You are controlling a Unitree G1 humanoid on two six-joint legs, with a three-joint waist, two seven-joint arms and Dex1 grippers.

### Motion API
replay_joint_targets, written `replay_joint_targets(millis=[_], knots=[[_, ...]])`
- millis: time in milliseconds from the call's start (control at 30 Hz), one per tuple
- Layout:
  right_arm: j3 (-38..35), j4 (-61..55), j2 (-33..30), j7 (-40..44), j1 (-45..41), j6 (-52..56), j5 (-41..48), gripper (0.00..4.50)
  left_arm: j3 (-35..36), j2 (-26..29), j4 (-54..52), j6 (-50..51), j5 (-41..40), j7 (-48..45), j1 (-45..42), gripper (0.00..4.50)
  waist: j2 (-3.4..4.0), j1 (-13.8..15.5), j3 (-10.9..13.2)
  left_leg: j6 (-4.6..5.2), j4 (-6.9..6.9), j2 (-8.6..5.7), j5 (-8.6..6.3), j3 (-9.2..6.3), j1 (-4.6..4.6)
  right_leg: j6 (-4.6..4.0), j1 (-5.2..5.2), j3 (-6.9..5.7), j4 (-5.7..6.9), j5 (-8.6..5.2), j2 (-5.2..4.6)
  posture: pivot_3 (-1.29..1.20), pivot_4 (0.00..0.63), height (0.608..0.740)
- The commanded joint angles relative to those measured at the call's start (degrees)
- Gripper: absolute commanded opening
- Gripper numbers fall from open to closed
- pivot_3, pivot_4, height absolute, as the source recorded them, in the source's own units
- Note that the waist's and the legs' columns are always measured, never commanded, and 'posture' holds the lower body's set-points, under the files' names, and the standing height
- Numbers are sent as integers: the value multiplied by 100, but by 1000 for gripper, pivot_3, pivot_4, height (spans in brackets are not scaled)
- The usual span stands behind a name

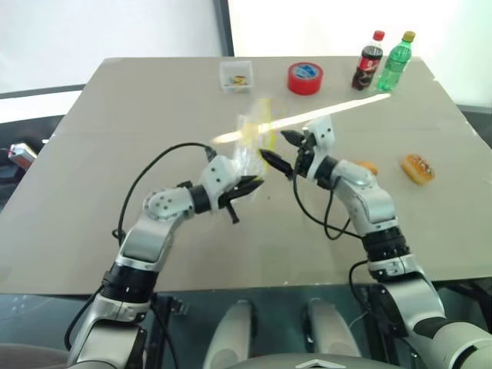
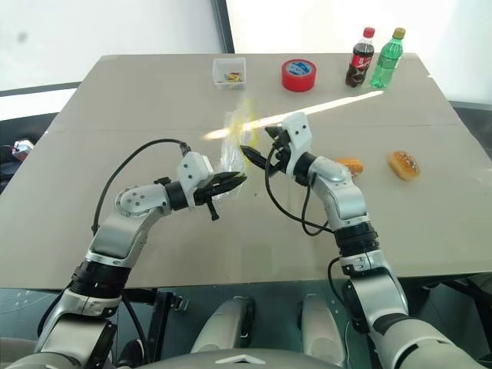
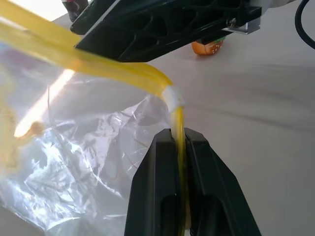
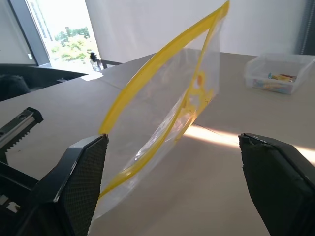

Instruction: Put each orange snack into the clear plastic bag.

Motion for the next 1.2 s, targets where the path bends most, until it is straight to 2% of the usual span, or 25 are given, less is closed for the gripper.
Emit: replay_joint_targets(millis=[33, 333, 633, 867, 1000, 1100, 1133, 1200], knots=[[96, -293, -87, 157, 0, 30, 12, 4373, 105, 6, -87, -135, -40, -29, -98, 0, 0, 1, 0, 0, 0, 0, 0, 0, 0, 0, 0, 0, 0, 0, 0, 0, 150, 740], [298, 71, -391, -72, -68, -412, -652, 4373, 94, 7, -87, -220, 5, -53, -82, 0, 0, 3, 0, 0, 0, 0, 0, 1, 0, 0, 0, 0, 0, 0, 0, 0, 150, 740], [-78, -431, -1134, 286, 140, -145, -436, 4373, 264, -6, 308, -508, -30, 1, -160, 0, 0, 14, 0, 0, 0, -1, 0, 1, 0, 0, 0, 0, -1, 0, -1, 0, 150, 740], [-70, -1237, -1828, 750, 412, 579, -178, 4373, 454, -108, 1310, -1156, -201, -417, -581, 0, 0, 12, 0, 0, 1, -1, 0, 10, -1, 0, 0, -2, -1, 0, -1, 0, 150, 740], [-46, -1612, -1823, 637, 404, 625, -175, 4373, 483, -143, 1772, -1445, -279, -709, -761, 0, 0, -7, 0, 1, 1, 0, 0, 11, -2, 0, 0, 0, -3, 0, -1, 0, 150, 740], [-6, -1745, -1762, 528, 333, 682, -224, 3622, 473, -172, 2030, -1666, -284, -902, -871, 0, 0, 6, 0, 0, 1, 0, 0, 11, -2, 0, 0, -2, -2, 0, -1, 0, 150, 740], [-9, -1763, -1731, 487, 323, 741, -213, 3238, 476, -189, 2105, -1723, -290, -948, -912, 0, 0, 11, 0, 0, 1, 0, 0, 10, -2, 1, 1, -2, -2, 0, -2, 0, 150, 740], [-39, -1765, -1647, 423, 312, 888, -130, 2174, 486, -219, 2251, -1825, -292, -1032, -984, 0, -1, 16, 0, 1, 4, -1, 0, 10, -3, 1, 1, -2, -2, 0, -2, 0, 150, 740]])
